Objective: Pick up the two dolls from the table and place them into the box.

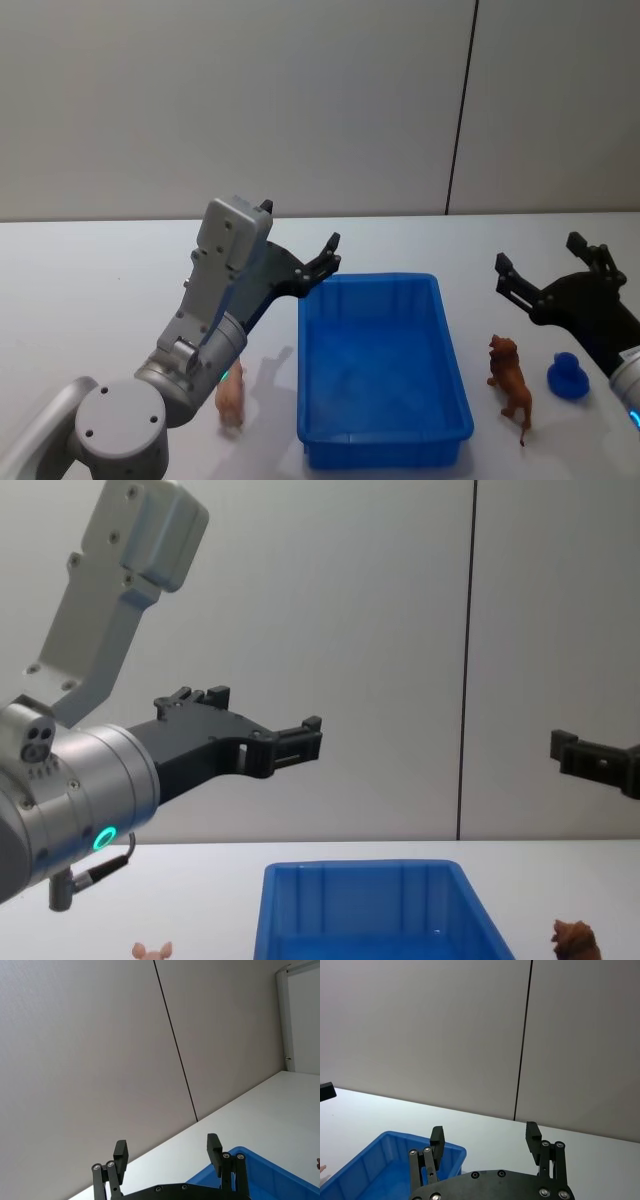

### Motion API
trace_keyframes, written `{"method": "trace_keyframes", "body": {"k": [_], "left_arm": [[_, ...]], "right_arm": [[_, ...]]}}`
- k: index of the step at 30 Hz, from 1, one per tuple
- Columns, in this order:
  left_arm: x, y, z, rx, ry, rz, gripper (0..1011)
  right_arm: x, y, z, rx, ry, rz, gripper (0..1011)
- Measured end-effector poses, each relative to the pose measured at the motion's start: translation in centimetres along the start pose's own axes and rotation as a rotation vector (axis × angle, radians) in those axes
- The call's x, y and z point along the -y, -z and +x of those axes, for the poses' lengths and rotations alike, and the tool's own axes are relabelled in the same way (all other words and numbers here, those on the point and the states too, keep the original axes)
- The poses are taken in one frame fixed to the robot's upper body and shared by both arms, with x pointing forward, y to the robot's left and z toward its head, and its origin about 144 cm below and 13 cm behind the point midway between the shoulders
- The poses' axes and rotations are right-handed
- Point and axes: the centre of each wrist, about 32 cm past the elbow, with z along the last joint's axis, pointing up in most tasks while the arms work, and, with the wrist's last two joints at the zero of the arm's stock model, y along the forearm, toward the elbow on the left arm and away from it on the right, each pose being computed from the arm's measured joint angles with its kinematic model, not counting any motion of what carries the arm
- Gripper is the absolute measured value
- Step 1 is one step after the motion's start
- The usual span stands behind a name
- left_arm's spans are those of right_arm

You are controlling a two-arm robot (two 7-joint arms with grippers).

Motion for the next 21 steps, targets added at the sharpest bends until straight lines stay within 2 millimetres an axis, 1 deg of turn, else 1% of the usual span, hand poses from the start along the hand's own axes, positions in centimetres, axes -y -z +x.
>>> {"method": "trace_keyframes", "body": {"k": [2,9,21], "left_arm": [[0.0,0.0,0.0,0.000,0.000,0.000,1001],[0.0,0.0,0.0,0.000,0.000,0.000,1001],[0.0,0.0,0.0,0.000,0.000,0.000,1001]], "right_arm": [[0.0,0.0,0.0,0.000,0.000,-0.001,1001],[0.2,0.1,1.2,0.001,0.005,-0.046,1001],[0.8,0.5,4.2,0.030,0.029,-0.171,1001]]}}
